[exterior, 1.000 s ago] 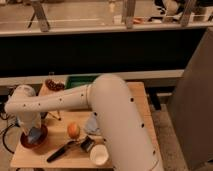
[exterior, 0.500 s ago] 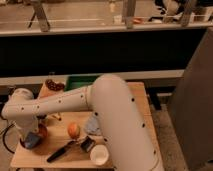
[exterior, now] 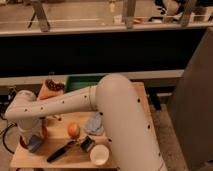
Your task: Wipe red bowl with sponge
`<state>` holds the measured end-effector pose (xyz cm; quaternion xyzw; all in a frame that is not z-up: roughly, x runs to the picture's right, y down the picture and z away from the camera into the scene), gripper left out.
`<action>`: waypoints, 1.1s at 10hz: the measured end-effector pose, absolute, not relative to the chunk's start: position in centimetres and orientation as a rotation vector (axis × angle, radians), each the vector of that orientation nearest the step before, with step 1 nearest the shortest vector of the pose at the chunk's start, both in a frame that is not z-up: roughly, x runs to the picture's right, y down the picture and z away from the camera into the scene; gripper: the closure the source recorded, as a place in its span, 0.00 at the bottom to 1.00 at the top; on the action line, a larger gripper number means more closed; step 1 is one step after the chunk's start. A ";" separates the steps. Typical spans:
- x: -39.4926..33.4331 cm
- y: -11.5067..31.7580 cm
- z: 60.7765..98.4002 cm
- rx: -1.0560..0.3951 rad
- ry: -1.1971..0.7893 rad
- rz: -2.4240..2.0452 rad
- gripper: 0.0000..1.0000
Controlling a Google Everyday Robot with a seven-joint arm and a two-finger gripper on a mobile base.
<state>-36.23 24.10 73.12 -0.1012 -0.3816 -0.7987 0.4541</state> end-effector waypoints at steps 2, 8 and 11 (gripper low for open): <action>-34.7 24.1 73.3 -0.292 -0.926 -1.945 0.95; -33.2 21.4 75.8 -0.439 -0.803 -1.922 0.95; -34.8 20.8 76.1 -0.425 -0.801 -1.950 0.95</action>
